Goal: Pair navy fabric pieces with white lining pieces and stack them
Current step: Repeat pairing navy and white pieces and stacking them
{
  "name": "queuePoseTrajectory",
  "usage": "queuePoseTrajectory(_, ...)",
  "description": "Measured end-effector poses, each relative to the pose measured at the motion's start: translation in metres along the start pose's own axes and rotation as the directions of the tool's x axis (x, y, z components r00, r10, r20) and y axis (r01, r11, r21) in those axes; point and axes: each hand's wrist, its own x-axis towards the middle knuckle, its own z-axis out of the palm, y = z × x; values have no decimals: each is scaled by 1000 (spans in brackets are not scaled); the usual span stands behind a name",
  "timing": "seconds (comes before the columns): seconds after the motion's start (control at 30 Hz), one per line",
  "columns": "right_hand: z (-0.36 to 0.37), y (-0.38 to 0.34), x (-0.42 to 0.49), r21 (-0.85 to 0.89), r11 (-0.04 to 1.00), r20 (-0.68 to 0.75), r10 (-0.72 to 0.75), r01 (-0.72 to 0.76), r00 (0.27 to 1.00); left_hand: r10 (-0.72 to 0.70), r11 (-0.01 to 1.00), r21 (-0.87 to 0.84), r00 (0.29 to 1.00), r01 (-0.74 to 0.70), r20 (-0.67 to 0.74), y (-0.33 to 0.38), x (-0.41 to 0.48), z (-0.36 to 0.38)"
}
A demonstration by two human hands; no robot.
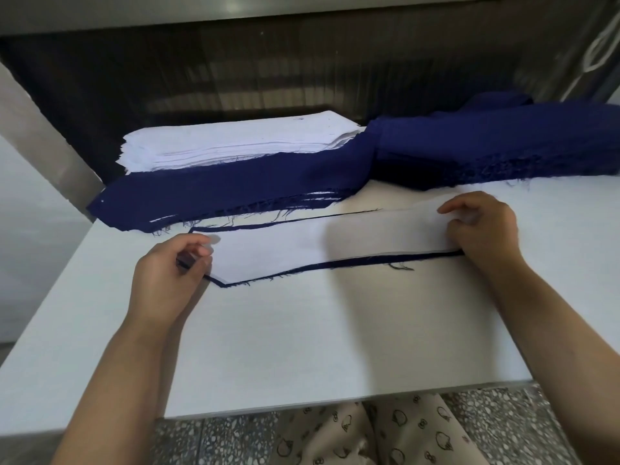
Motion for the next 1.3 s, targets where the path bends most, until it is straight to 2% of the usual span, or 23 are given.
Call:
queuePoseTrajectory(0.1, -1, 3, 2, 31, 998, 4, 54, -54, 999, 1, 1000, 11, 1000, -1, -6, 0, 0, 0)
queuePoseTrajectory(0.33, -2, 4, 3, -12, 997, 8, 70, -70, 997, 2, 999, 39, 1000, -1, -21, 2, -1, 1)
queuePoseTrajectory(0.47, 0, 6, 3, -127, 991, 52, 40, -33, 998, 41, 989, 146, 996, -30, -73, 4, 2, 0)
queuePoseTrajectory(0.57, 1, 7, 2, -271, 962, 26, 49, -40, 998, -6, 970, 242, 991, 38, -130, 6, 0, 3)
queuePoseTrajectory(0.67, 0, 5, 2, -370, 927, 7, 73, -65, 997, -43, 964, 254, 990, 76, -133, 3, 0, 5)
queuePoseTrajectory(0.8, 4, -2, 5, -461, 883, 66, 135, -90, 989, -50, 963, 256, 992, 78, -113, 3, 4, 6)
queuePoseTrajectory(0.87, 4, -10, 12, -436, 899, 18, 51, -38, 999, -29, 960, 272, 993, 60, -116, 4, 8, 8)
queuePoseTrajectory(0.97, 3, -32, 26, -215, 954, -65, -228, 210, 971, 41, 957, 291, 988, 4, -148, 7, 21, 13)
queuePoseTrajectory(1.03, 4, -46, 38, -124, 936, -47, -337, 330, 940, 132, 940, 332, 980, -76, -149, 14, 31, 21)
queuePoseTrajectory(1.1, 8, -57, 53, -185, 910, 10, -376, 371, 927, 185, 921, 369, 974, -126, -128, 21, 44, 29)
queuePoseTrajectory(1.2, 18, -67, 77, -365, 843, 115, -381, 395, 918, 226, 909, 381, 968, -170, -106, 34, 63, 43)
queuePoseTrajectory(1.3, 25, -73, 92, -433, 820, 216, -308, 374, 926, 221, 921, 347, 971, -178, -90, 49, 79, 61)
